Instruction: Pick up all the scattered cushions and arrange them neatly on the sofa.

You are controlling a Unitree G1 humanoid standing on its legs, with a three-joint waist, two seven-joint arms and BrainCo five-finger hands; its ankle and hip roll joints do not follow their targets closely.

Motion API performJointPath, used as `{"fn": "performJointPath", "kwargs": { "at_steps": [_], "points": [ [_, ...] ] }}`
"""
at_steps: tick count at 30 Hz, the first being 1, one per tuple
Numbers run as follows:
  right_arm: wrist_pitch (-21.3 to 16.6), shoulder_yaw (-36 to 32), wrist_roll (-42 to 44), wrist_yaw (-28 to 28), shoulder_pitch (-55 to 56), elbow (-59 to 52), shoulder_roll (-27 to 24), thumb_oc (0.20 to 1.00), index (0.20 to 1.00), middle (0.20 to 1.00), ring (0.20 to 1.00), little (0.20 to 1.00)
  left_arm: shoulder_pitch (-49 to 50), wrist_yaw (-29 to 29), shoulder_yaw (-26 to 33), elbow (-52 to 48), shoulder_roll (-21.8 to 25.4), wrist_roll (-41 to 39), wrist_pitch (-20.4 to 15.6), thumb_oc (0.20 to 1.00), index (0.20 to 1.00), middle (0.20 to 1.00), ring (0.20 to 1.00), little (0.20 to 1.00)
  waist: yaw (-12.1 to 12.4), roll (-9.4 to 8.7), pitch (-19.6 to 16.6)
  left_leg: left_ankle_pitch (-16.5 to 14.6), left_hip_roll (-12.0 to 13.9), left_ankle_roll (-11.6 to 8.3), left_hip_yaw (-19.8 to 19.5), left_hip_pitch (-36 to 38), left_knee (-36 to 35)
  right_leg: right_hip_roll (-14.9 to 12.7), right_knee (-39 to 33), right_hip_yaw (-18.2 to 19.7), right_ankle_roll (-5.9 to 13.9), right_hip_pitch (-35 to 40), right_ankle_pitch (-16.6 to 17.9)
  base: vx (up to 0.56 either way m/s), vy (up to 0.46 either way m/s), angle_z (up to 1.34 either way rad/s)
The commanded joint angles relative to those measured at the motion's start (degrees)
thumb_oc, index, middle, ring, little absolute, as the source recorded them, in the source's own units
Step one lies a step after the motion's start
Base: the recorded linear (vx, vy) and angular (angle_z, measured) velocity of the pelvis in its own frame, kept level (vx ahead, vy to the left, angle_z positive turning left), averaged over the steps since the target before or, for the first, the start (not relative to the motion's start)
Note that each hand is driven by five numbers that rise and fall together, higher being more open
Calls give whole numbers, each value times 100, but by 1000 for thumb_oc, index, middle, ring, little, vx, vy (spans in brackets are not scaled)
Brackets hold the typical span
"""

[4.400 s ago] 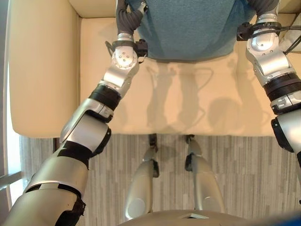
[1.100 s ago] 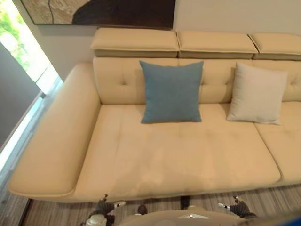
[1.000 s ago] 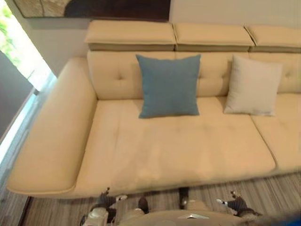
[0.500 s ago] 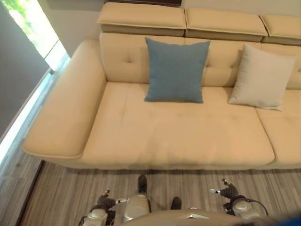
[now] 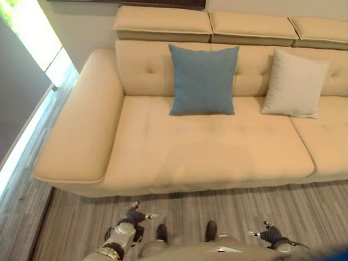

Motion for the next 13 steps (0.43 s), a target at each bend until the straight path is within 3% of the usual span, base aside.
{"fn": "performJointPath", "kwargs": {
  "at_steps": [1, 13],
  "points": [
    [16, 131, -95, -26, -189, 104, -54, 1000, 1000, 1000, 1000, 1000, -124, 62, 101, 272, 0, 302, -52, 1000, 1000, 1000, 1000, 1000, 130, -13, -111, -572, 25, -150, -140, -99, 191, 98, 248, 122, 288, -1, -377, 26, 38, -16],
    [34, 150, -165, -6, -106, 124, -36, 1000, 1000, 1000, 1000, 1000, -13, -9, 37, 263, -119, 371, -45, 1000, 1000, 1000, 1000, 1000, 76, 79, -168, -543, 20, -153, -62, 171, 32, 95, 106, 111, 310, 263, -384, 32, -6, -5]
  ]
}}
